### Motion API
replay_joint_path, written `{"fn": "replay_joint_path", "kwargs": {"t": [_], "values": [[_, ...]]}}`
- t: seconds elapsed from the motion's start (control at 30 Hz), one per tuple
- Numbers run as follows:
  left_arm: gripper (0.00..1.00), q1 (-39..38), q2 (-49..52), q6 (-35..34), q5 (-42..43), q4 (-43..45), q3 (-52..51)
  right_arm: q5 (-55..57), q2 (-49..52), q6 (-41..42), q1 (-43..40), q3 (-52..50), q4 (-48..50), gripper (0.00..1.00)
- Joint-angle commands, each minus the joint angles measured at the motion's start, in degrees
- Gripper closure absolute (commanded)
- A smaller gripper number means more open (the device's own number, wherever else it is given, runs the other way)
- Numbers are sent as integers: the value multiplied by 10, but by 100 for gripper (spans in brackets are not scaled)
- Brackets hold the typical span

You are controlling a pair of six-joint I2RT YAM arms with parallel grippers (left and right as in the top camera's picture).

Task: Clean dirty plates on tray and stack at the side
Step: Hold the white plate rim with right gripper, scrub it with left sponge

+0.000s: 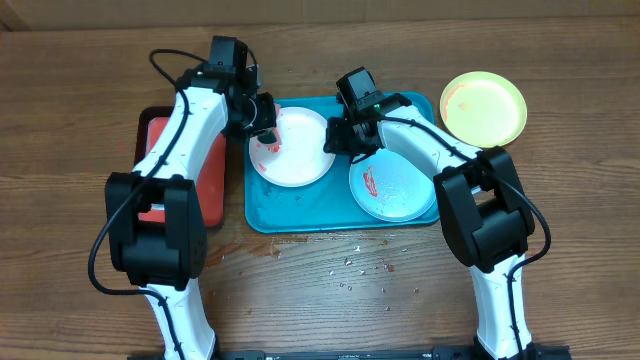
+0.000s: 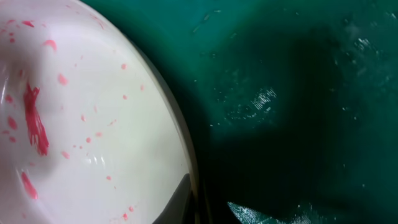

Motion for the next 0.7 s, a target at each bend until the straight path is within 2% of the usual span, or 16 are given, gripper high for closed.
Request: {"fn": "replay_joint_path", "kwargs": {"t": [0.0, 0.37, 0.47, 0.67], "values": [[96, -16, 3, 23, 36, 12, 1, 20, 8, -72, 6, -19, -7, 96], [96, -62, 43, -14, 30, 32, 1, 20, 8, -70, 6, -19, -9, 96], [96, -67, 59, -27, 2, 32, 1, 20, 8, -70, 6, -19, -9, 96], [96, -65, 76, -61, -106, 11, 1, 20, 8, -70, 5, -19, -9, 96]]}}
